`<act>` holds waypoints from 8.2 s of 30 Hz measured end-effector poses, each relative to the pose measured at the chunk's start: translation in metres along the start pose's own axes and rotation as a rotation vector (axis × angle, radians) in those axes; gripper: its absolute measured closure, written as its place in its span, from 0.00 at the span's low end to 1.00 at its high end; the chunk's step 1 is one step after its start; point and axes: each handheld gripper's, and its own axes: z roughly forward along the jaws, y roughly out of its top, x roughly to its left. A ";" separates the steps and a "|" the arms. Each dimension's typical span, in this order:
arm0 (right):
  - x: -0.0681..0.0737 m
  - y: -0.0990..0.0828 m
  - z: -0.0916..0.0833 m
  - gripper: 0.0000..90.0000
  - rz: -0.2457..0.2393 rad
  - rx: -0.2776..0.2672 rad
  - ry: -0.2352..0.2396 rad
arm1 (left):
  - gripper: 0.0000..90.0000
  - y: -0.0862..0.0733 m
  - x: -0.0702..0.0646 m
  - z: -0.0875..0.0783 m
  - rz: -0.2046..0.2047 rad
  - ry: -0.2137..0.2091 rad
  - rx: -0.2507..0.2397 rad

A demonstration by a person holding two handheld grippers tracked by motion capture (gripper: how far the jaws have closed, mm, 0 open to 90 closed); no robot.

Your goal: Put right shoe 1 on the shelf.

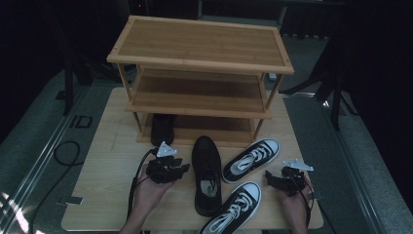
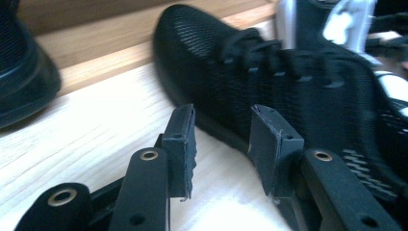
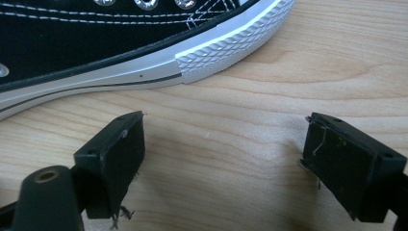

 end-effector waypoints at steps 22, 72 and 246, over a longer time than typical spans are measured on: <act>0.000 0.000 0.000 0.16 -0.001 0.000 0.000 | 0.70 0.018 -0.040 -0.003 0.077 -0.098 0.098; 0.000 0.000 0.000 0.16 0.000 -0.001 0.000 | 0.99 0.048 0.014 -0.001 0.224 0.037 0.208; 0.000 0.000 0.000 0.16 0.000 0.000 0.000 | 1.00 -0.022 0.014 0.056 0.077 0.134 0.188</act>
